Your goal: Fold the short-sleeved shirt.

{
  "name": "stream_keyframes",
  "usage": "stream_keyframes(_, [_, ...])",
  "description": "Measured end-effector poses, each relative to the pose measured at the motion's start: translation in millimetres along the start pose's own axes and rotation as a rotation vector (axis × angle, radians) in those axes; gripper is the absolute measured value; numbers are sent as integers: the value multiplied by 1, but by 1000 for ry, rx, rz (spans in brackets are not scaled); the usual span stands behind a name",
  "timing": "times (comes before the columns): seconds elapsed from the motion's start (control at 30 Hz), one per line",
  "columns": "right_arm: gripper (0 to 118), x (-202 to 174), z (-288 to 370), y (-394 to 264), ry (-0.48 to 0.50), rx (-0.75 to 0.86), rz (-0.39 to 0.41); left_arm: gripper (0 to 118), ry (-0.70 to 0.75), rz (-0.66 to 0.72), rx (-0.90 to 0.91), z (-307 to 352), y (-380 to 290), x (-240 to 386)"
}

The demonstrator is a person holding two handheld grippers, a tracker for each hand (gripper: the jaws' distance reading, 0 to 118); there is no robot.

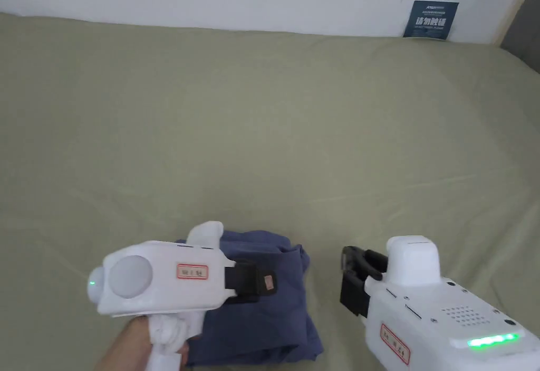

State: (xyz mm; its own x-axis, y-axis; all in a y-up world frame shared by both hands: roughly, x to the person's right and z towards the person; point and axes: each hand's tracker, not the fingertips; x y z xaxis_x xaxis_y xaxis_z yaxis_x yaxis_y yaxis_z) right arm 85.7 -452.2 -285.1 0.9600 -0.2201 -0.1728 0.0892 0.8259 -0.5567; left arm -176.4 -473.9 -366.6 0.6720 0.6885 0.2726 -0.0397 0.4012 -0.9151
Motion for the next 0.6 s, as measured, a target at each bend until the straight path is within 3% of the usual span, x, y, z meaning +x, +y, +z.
stream_keyframes(0.17, [7,4,-66,-6,439,-226,-301,0,96,-30,50,59,0,-22])
stream_keyframes(0.27, [7,11,-107,-16,582,-337,-378,0,160,-29,42,68,0,-43])
stream_keyframes(0.37, [7,25,-141,-32,636,-440,-494,0,150,20,41,75,-1,-65])
stream_keyframes(0.43, [7,36,-159,-42,587,-488,-525,0,157,30,35,75,-3,-73])
stream_keyframes(0.5, [7,47,-167,-53,648,-492,-617,0,163,45,34,78,-4,-79])
stream_keyframes(0.53, [7,48,-164,-52,653,-472,-635,0,161,49,31,78,-5,-80])
stream_keyframes(0.6, [7,44,-160,-50,640,-470,-590,0,158,55,34,79,-7,-82])
